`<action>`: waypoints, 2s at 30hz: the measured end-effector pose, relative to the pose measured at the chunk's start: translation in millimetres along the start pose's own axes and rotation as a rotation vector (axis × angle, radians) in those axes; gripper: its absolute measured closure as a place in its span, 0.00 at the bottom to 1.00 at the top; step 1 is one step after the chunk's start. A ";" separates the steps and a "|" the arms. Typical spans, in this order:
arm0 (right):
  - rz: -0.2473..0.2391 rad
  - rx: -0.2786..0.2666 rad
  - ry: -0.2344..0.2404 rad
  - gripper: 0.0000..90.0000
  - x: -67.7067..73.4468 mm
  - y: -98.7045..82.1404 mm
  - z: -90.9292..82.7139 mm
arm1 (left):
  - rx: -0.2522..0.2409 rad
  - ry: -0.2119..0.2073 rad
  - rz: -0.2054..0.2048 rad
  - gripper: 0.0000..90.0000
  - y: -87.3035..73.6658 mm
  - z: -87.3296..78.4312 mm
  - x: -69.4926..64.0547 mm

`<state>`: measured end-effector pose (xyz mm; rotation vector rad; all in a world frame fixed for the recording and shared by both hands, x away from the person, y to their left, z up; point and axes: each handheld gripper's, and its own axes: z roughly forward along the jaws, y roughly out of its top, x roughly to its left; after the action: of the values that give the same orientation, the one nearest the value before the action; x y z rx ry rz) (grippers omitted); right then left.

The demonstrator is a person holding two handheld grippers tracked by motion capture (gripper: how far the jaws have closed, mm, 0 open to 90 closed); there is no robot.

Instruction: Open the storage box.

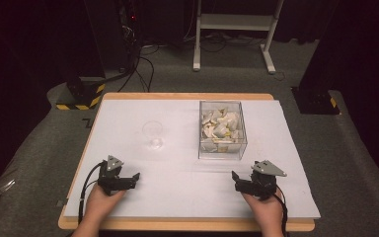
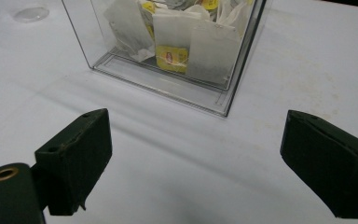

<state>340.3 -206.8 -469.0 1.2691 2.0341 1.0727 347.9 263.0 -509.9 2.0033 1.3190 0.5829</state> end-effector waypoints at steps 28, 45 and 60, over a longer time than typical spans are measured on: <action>-0.032 -0.009 0.060 0.10 21.3 2.1 6.2 | -0.002 0.000 0.007 0.13 -0.4 -0.8 -0.5; -0.033 -0.024 0.093 0.11 26.0 2.9 7.6 | -0.005 0.001 0.012 0.14 -0.6 -1.1 -0.8; -0.027 -0.005 0.077 0.13 27.0 15.1 16.8 | -0.002 -0.002 0.008 0.13 -0.4 -1.0 -0.5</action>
<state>348.7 -172.8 -466.2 1.2121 2.0972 1.1299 346.8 263.0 -509.5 2.0079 1.3091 0.5862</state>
